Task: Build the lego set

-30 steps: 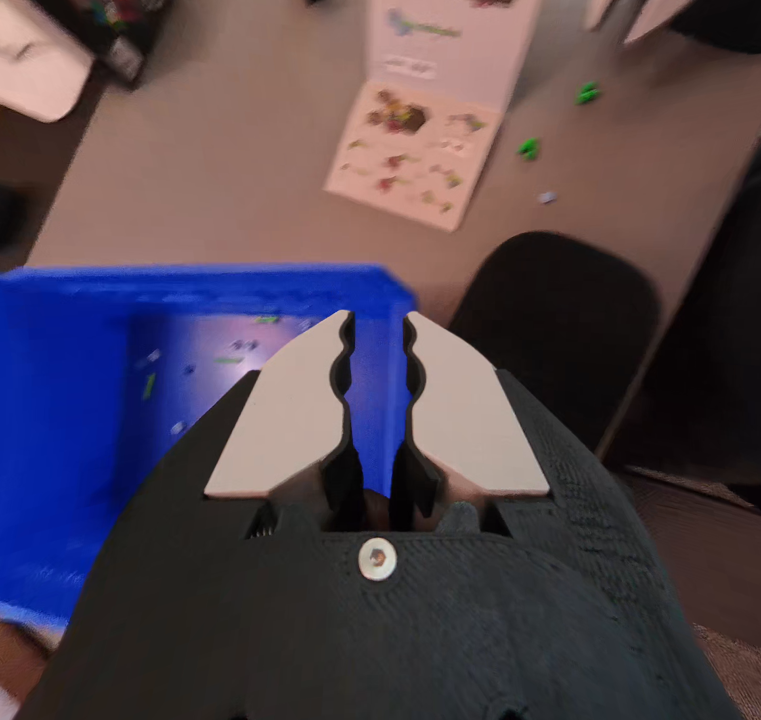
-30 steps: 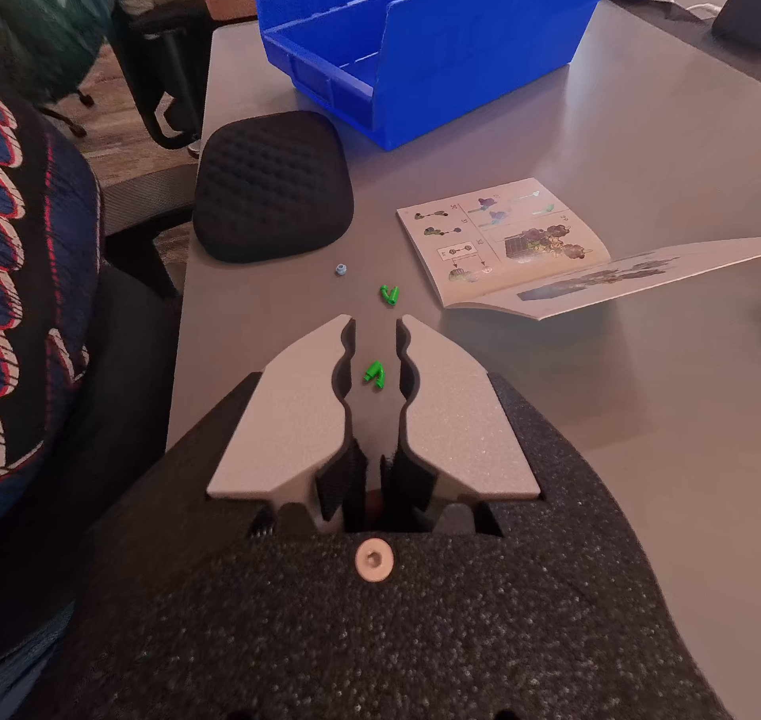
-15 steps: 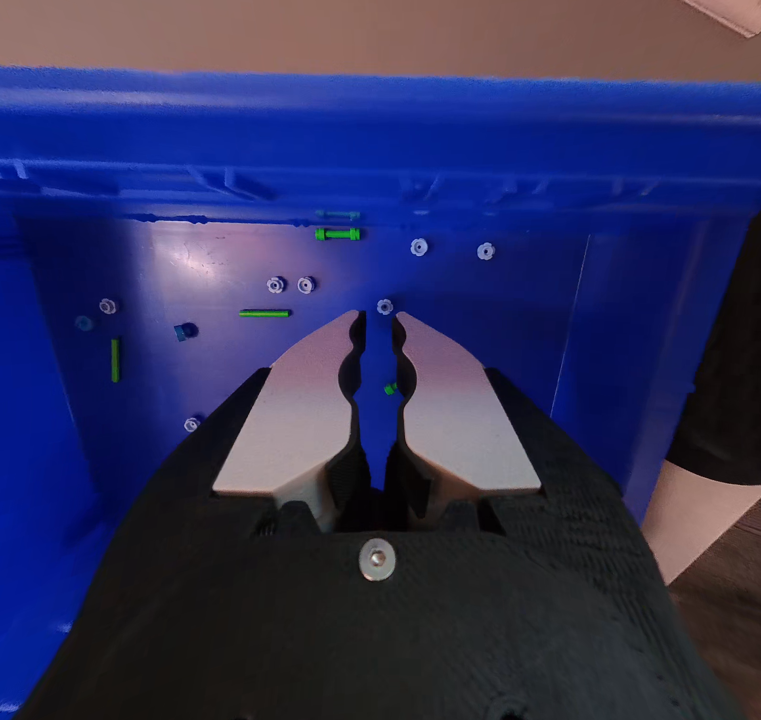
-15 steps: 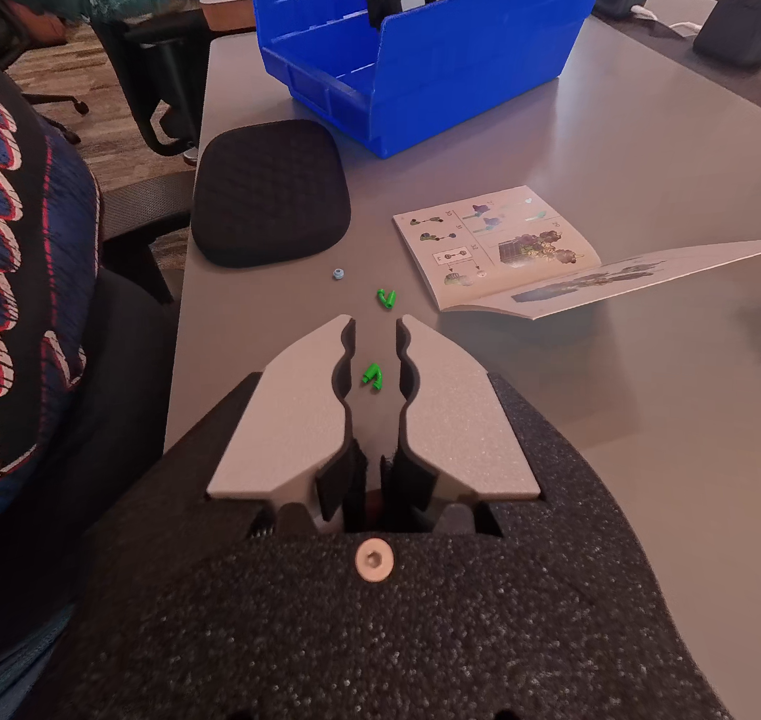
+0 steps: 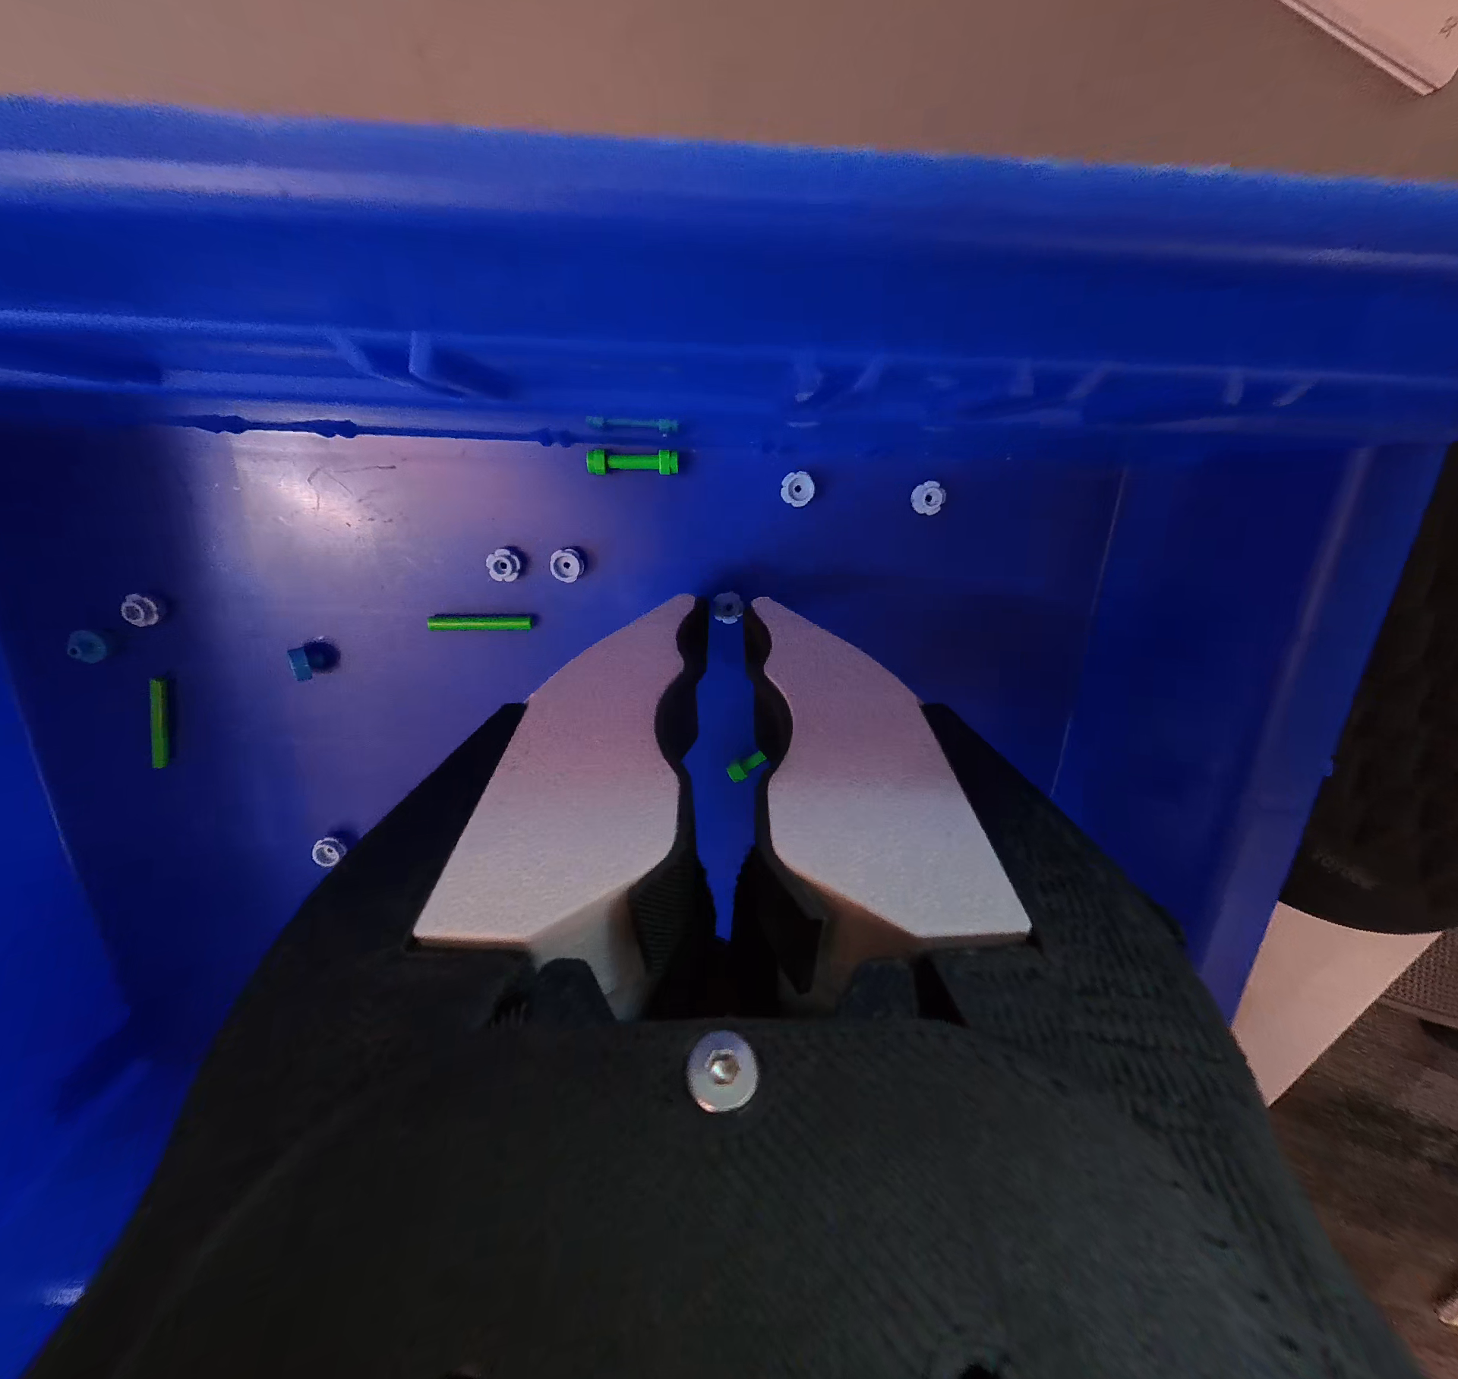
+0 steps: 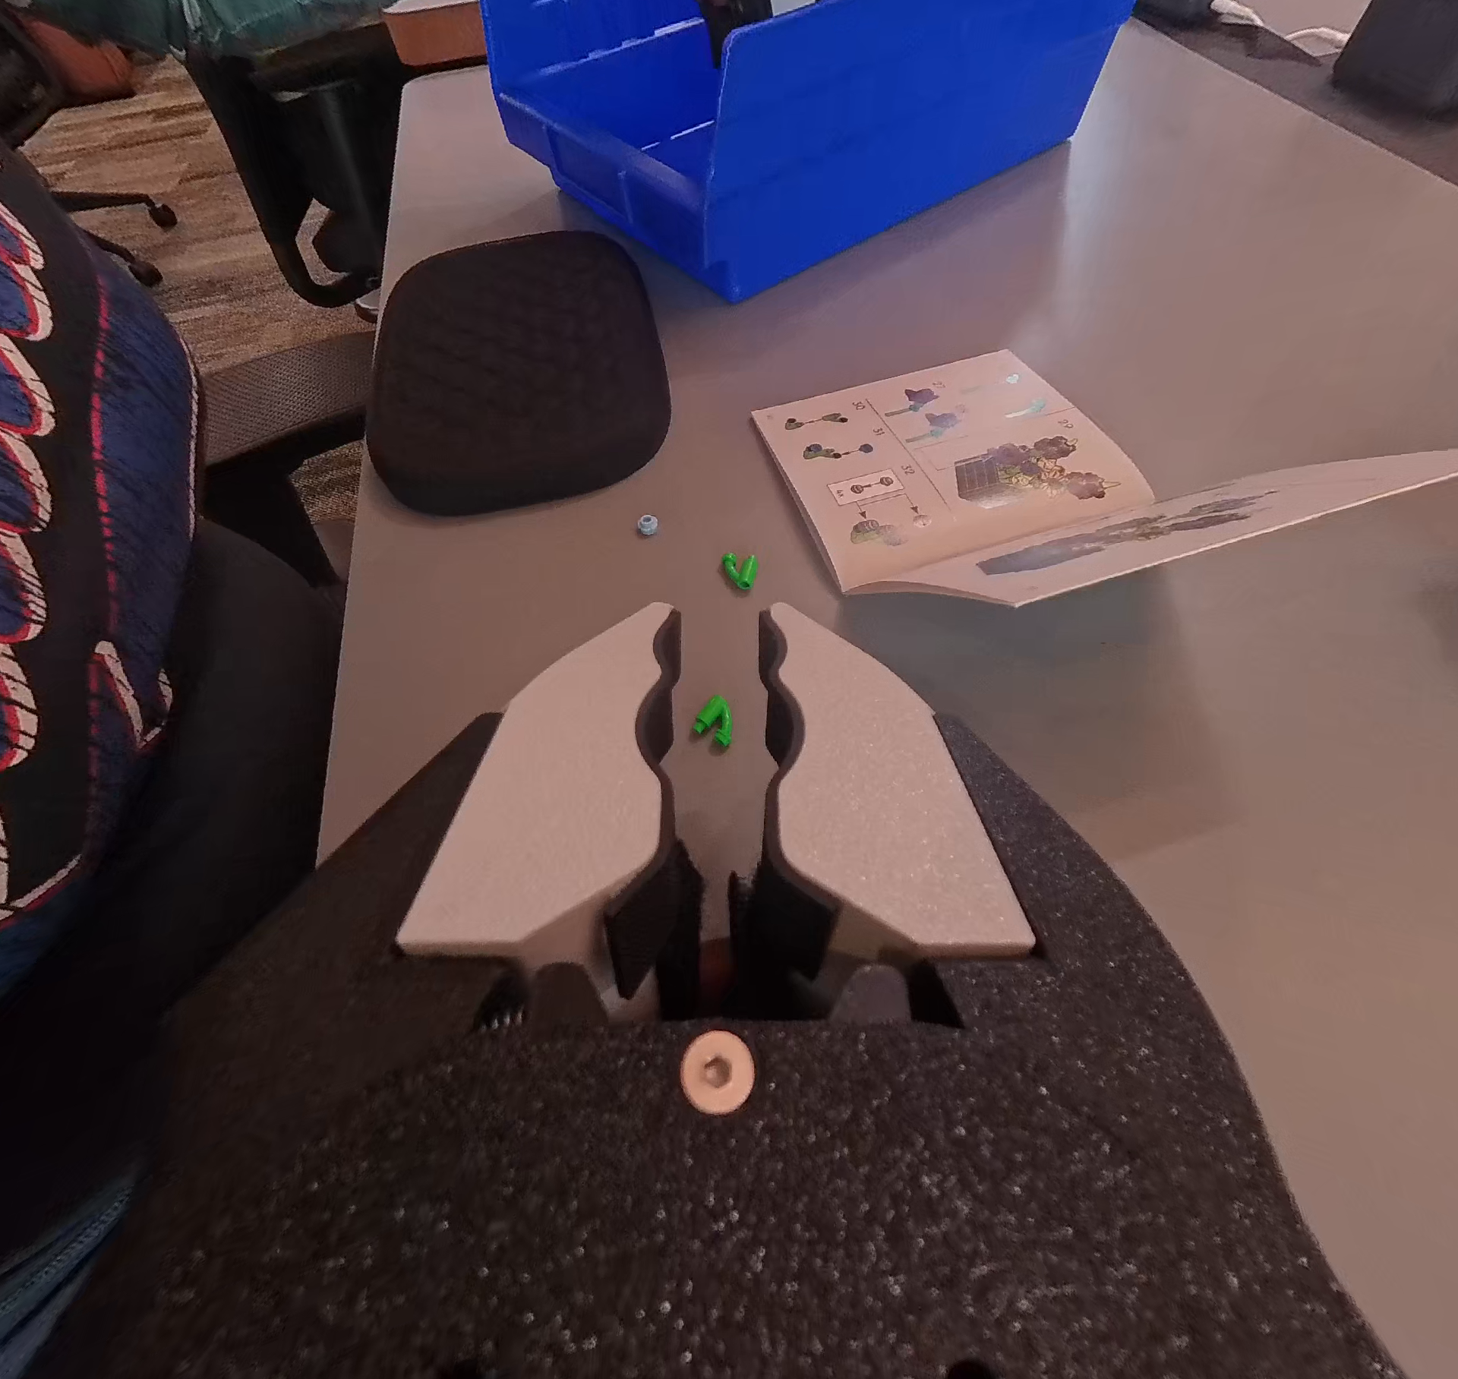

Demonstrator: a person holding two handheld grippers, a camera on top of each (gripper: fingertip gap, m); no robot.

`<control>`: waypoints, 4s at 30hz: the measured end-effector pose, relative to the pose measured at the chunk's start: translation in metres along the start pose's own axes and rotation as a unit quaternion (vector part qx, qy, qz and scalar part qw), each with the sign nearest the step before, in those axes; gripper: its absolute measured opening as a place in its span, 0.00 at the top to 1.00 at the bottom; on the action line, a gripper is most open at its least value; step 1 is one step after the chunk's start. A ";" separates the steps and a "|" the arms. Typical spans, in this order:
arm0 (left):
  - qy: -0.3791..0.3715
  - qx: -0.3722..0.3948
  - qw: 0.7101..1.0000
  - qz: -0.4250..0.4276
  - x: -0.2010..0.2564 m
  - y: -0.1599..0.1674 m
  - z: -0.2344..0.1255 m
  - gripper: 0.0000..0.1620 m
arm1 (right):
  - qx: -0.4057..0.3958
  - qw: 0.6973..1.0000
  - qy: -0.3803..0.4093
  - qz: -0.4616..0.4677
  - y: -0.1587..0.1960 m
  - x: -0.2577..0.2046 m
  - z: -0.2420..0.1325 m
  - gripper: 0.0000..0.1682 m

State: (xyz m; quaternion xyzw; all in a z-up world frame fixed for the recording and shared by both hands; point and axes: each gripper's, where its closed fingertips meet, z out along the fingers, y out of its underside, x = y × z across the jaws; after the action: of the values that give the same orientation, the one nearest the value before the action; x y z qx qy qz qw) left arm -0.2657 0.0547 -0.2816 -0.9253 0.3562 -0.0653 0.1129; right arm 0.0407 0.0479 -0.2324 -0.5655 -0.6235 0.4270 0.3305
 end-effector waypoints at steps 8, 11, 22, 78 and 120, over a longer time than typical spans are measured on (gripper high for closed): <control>-0.016 -0.001 1.000 -0.008 0.000 0.002 -0.007 0.96 | -0.003 1.000 0.000 0.000 0.001 0.000 0.001 0.89; -0.044 0.038 0.998 -0.013 0.006 -0.006 -0.027 0.97 | -0.004 1.000 0.000 0.001 0.001 0.000 0.001 0.89; -0.087 0.184 0.979 -0.005 0.063 -0.037 -0.085 0.96 | -0.008 1.000 -0.003 0.003 0.002 -0.001 0.002 0.89; 0.032 0.331 0.941 -0.058 0.211 -0.116 -0.010 0.85 | 0.178 0.976 -0.026 -0.123 -0.090 -0.031 0.003 0.96; 0.306 0.624 0.689 -0.207 0.207 -0.164 -0.088 0.97 | 0.232 0.971 -0.052 -0.039 -0.090 -0.030 0.003 0.96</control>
State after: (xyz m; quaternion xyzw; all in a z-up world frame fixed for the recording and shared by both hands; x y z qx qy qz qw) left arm -0.0251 0.0189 -0.1459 -0.6206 0.0472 -0.5736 0.5326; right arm 0.0047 0.0180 -0.1499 -0.4263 -0.5452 0.5753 0.4360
